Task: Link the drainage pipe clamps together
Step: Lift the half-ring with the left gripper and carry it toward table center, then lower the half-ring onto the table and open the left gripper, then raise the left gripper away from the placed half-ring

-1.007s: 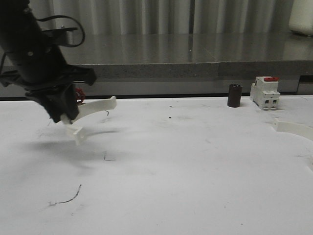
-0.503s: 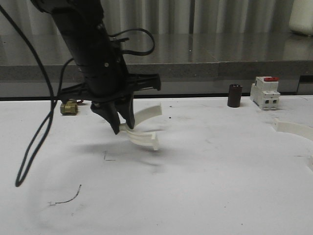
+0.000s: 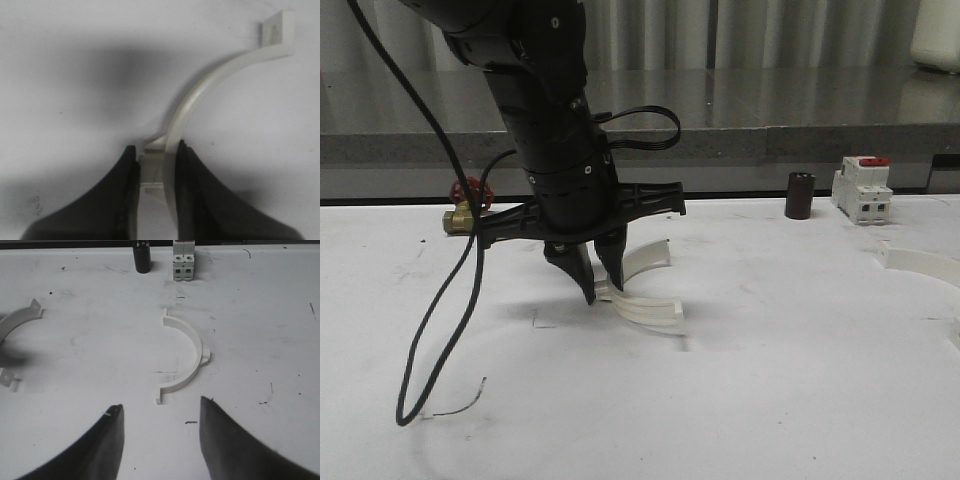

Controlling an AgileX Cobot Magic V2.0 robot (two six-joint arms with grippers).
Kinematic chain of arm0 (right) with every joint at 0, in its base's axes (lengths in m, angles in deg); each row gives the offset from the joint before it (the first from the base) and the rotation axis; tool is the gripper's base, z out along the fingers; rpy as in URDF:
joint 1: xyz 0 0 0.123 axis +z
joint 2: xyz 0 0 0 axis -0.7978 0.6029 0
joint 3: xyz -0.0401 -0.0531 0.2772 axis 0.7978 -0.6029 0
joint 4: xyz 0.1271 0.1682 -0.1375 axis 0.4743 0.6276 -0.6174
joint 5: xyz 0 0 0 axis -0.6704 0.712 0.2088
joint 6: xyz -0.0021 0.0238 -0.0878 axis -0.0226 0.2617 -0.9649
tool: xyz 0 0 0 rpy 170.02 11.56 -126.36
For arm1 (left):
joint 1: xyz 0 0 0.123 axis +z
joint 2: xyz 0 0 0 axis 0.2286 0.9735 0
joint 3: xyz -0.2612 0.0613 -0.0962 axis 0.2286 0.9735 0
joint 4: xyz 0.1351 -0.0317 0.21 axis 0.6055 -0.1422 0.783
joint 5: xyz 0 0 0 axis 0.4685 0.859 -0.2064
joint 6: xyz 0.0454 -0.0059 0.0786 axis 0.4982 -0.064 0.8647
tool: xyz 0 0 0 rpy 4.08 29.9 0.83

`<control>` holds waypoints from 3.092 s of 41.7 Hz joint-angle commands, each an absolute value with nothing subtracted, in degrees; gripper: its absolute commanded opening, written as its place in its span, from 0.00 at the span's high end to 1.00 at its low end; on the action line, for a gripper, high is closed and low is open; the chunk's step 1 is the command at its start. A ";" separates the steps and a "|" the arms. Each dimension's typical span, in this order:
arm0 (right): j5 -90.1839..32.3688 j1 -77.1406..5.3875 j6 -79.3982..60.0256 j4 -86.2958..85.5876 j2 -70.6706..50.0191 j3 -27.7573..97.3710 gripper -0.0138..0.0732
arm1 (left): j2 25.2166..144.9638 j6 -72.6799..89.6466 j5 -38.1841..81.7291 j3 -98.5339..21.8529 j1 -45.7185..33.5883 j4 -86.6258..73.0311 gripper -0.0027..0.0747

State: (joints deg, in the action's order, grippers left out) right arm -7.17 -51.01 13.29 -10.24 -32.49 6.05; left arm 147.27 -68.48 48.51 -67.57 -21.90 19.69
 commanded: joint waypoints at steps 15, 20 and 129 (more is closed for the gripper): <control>-10.94 -51.30 12.80 -10.60 -32.12 7.96 0.40 | 144.27 -69.18 47.80 -69.19 -21.62 19.97 0.67; -10.94 -51.30 12.80 -10.60 -32.12 7.96 0.40 | 143.00 -65.86 47.53 -69.19 -21.62 19.97 0.67; -0.10 -57.58 13.35 -11.13 22.03 38.20 0.40 | 63.37 -24.88 51.15 -16.79 -15.39 16.28 0.68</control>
State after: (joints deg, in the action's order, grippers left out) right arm 4.51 -57.17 13.40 -11.77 21.83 36.25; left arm 63.57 -24.95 54.91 -15.31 -15.52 16.86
